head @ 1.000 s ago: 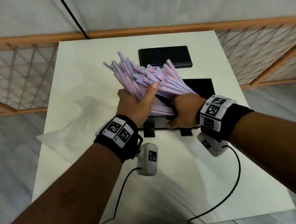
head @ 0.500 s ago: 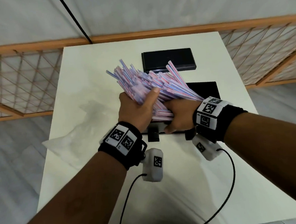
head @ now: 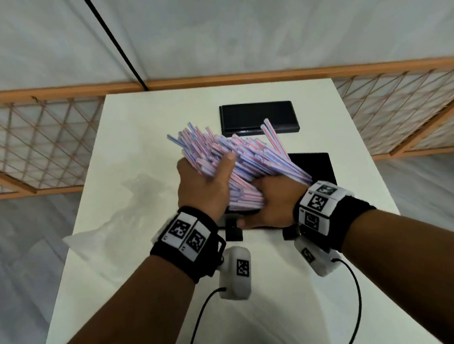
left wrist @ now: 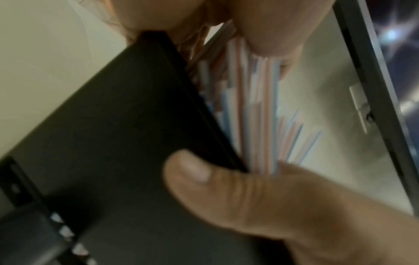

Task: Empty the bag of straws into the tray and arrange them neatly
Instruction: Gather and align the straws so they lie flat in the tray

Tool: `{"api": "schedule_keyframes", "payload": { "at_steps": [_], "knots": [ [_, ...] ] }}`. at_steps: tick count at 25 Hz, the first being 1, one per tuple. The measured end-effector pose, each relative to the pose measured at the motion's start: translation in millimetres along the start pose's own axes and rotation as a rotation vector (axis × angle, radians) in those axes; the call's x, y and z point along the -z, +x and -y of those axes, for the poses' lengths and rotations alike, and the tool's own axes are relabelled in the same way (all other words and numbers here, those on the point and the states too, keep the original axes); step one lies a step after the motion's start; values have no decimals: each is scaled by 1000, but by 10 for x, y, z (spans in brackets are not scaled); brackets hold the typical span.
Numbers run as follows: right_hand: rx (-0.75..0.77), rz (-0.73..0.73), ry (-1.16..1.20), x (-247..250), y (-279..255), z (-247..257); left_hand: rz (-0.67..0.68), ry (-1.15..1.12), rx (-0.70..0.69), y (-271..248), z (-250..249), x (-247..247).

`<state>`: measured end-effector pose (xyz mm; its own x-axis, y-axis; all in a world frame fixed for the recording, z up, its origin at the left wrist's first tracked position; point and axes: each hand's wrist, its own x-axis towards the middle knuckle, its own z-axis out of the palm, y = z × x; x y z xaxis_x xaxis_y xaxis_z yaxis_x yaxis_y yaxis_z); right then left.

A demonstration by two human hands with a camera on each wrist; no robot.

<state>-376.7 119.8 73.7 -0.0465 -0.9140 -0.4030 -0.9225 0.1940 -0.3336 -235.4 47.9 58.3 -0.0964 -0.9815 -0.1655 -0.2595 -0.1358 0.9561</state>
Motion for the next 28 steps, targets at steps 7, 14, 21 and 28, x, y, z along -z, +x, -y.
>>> {"api": "schedule_keyframes", "payload": {
  "at_steps": [7,14,21,28],
  "knots": [
    [-10,-126,-47,69,-160,-83,22,-69,71,28,41,-16],
    [37,-56,-49,35,-237,-134,66,-3,132,-30,57,-90],
    [14,24,-104,21,-90,-30,64,-123,193,-55,82,-97],
    [36,129,-40,6,10,31,-44,-241,141,-13,30,-39]
  ]
}}
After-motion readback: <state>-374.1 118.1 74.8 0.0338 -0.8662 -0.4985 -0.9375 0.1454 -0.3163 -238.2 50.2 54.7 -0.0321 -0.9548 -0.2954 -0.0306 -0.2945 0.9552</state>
